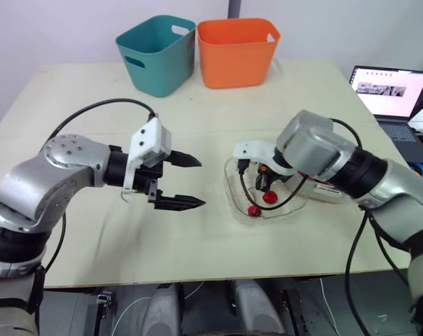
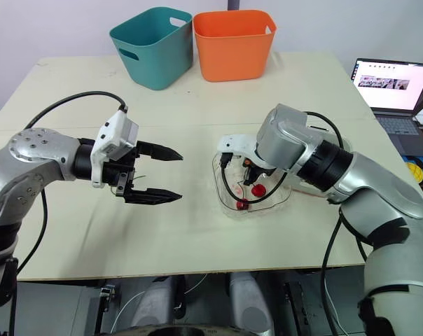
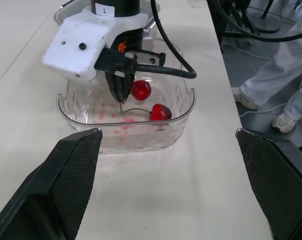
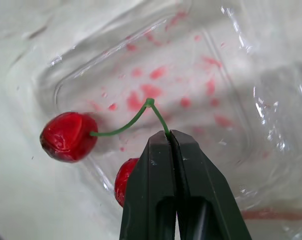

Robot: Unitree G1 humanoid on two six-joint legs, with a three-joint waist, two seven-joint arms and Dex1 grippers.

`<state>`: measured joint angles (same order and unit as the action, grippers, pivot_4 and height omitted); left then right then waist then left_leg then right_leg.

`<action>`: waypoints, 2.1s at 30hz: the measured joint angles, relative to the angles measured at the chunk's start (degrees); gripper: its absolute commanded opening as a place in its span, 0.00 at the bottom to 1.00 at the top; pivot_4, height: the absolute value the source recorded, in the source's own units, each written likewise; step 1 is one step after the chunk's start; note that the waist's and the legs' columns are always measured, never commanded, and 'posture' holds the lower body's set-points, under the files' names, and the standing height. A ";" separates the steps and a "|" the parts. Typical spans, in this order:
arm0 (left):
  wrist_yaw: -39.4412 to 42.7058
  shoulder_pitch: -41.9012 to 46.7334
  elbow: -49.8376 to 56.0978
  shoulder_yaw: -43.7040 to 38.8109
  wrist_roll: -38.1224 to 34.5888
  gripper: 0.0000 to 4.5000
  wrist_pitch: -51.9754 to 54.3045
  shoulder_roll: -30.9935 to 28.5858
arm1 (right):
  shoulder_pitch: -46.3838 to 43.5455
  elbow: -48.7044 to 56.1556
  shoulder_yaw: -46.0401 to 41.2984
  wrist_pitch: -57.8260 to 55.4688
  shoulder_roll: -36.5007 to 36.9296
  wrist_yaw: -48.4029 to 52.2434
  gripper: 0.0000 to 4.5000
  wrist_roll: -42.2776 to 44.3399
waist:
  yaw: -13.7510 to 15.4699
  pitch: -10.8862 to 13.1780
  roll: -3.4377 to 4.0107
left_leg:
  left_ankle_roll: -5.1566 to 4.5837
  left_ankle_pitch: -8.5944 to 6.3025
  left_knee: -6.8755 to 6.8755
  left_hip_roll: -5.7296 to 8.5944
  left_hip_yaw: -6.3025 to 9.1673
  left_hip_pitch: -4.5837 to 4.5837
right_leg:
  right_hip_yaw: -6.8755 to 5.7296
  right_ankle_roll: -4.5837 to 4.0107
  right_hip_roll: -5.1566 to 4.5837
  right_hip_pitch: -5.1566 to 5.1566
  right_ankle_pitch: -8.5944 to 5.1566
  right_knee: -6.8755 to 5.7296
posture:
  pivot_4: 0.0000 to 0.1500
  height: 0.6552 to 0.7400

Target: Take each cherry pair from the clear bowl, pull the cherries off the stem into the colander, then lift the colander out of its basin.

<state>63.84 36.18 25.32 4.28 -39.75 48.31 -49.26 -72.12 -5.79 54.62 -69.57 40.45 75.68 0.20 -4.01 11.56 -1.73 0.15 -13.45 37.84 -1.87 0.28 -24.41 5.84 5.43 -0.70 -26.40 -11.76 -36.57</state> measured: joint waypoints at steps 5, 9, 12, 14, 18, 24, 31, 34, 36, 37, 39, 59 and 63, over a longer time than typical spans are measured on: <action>0.35 0.00 -0.11 0.93 0.34 1.00 -0.07 0.00 | 0.00 -1.77 -2.35 1.12 -1.77 -2.50 0.30 0.00 | -0.01 0.00 0.00 | 0.00 0.00 0.00 0.00 0.00 0.00 | 0.00 0.05 0.00 0.00 0.03 -0.02 | 1.00 1.00; 0.50 0.00 -0.15 0.95 0.36 1.00 -0.07 -0.01 | -0.04 -1.72 -3.32 0.46 -1.16 -2.52 0.53 0.12 | 0.04 0.00 0.00 | 0.00 0.00 0.00 0.00 0.01 0.00 | 0.00 0.05 0.00 0.01 0.02 -0.02 | 1.00 1.00; 0.80 0.00 -0.19 0.96 0.37 1.00 -0.07 -0.03 | -0.05 -0.73 -3.34 -0.86 1.07 -1.43 0.53 0.52 | 0.05 0.00 0.00 | 0.00 0.00 0.00 0.00 0.01 0.00 | 0.00 0.03 0.00 0.00 0.01 -0.01 | 1.00 1.00; 0.93 0.00 -0.29 0.98 0.39 1.00 -0.08 -0.08 | -0.04 0.86 -3.34 -1.78 2.89 -0.67 0.53 0.98 | 0.01 0.00 0.01 | 0.00 0.00 0.00 0.00 0.01 0.00 | 0.00 -0.02 0.00 0.00 -0.02 -0.02 | 1.00 1.00; 1.51 0.23 -1.05 1.25 0.92 1.00 -0.40 -0.19 | 1.52 4.48 -3.58 -4.10 5.06 -0.64 0.53 2.32 | -0.07 0.00 0.00 | 0.00 0.00 0.00 -0.01 0.01 0.02 | 0.00 -0.08 0.02 0.01 -0.06 -0.03 | 1.00 1.00; 2.86 0.63 -2.86 1.41 2.68 1.00 -1.55 -1.27 | 3.75 4.85 -3.63 -6.32 4.43 -2.59 0.53 4.16 | -0.03 0.00 0.00 | 0.00 0.00 0.00 0.00 0.01 0.01 | 0.00 -0.06 0.01 -0.02 -0.05 -0.07 | 1.00 1.00; 3.62 0.62 -3.08 1.51 3.04 1.00 -1.63 -1.33 | 5.93 5.57 -3.93 -6.94 3.06 -6.01 0.53 5.73 | 0.01 0.00 0.00 | 0.00 0.00 0.01 0.00 0.01 0.00 | 0.00 -0.06 0.01 -0.01 -0.06 -0.07 | 1.00 1.00; 3.65 0.62 -3.08 1.53 3.04 1.00 -1.63 -1.34 | 6.17 4.86 -3.93 -5.95 2.22 -7.50 0.53 5.70 | -0.01 0.00 0.00 | 0.00 0.00 0.02 0.00 0.01 0.00 | 0.00 -0.05 0.01 -0.01 -0.06 -0.07 | 1.00 1.00; 3.64 0.62 -3.08 1.53 3.03 1.00 -1.62 -1.34 | 6.21 4.36 -4.00 -5.84 1.69 -8.21 0.53 5.71 | -0.01 0.00 0.00 | 0.00 0.00 0.02 0.00 0.01 0.00 | 0.00 -0.05 0.02 -0.01 -0.06 -0.07 | 1.00 1.00; 3.64 0.62 -3.07 1.53 3.03 1.00 -1.62 -1.34 | 6.21 4.37 -4.05 -5.83 1.58 -8.43 0.53 5.73 | 0.00 0.00 0.00 | 0.00 0.00 0.02 0.00 0.01 0.01 | 0.00 -0.05 0.02 -0.01 -0.06 -0.07 | 1.00 1.00; 3.63 0.62 -3.07 1.53 3.03 1.00 -1.62 -1.34 | 6.28 4.36 -4.09 -5.78 1.37 -8.98 0.49 5.74 | 0.00 0.00 0.00 | 0.00 0.00 0.02 0.00 0.02 0.01 | 0.00 -0.04 0.02 0.00 -0.05 -0.07 | 1.00 1.00; 3.76 6.20 -11.48 -2.35 0.81 1.00 -1.01 -1.03 | 5.04 17.76 -18.08 -8.87 13.15 -8.78 0.21 12.43 | 0.11 0.01 0.01 | -0.01 0.00 0.05 0.00 0.04 -0.03 | -0.01 -0.05 0.02 -0.03 -0.09 -0.07 | 1.00 1.00; 3.49 11.55 -19.32 -4.94 0.09 1.00 0.10 -0.33 | 4.19 24.86 -27.28 -6.13 17.26 -9.10 0.21 14.67 | -0.03 0.00 -0.01 | -0.06 -0.03 0.04 -0.01 0.03 0.06 | -0.02 -0.03 0.03 0.03 -0.10 -0.07 | 1.00 1.00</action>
<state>67.33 47.74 6.00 -0.67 -39.66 48.41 -49.59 -67.93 19.07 27.34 -75.70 57.72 66.58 14.87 -4.04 11.56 -1.74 0.10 -13.49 37.88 -1.88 0.31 -24.35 5.82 5.40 -0.67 -26.37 -11.86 -36.65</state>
